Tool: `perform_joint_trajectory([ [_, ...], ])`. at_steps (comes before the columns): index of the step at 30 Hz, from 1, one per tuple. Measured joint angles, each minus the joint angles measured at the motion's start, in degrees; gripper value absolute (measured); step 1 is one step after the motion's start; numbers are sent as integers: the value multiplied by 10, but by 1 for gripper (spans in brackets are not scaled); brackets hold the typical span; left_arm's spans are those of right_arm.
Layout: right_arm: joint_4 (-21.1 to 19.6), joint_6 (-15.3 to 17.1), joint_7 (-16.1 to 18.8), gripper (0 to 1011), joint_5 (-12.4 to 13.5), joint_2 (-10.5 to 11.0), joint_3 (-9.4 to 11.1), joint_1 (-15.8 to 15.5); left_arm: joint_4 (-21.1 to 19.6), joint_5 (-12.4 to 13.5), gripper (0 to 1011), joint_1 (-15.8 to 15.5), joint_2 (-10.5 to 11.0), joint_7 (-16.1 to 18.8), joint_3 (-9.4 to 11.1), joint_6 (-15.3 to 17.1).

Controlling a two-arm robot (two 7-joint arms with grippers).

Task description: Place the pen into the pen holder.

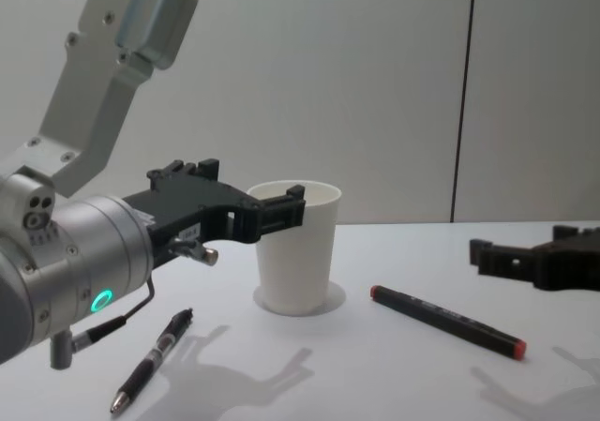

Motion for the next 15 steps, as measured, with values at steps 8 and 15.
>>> perform_joint_trajectory([
  [8,34,59,46,1002,-10,-7,2,42,0,0,1004,0,0,0,0,0],
  [15,75,96,94,1001,-21,-12,5,85,0,0,1004,0,0,0,0,0],
])
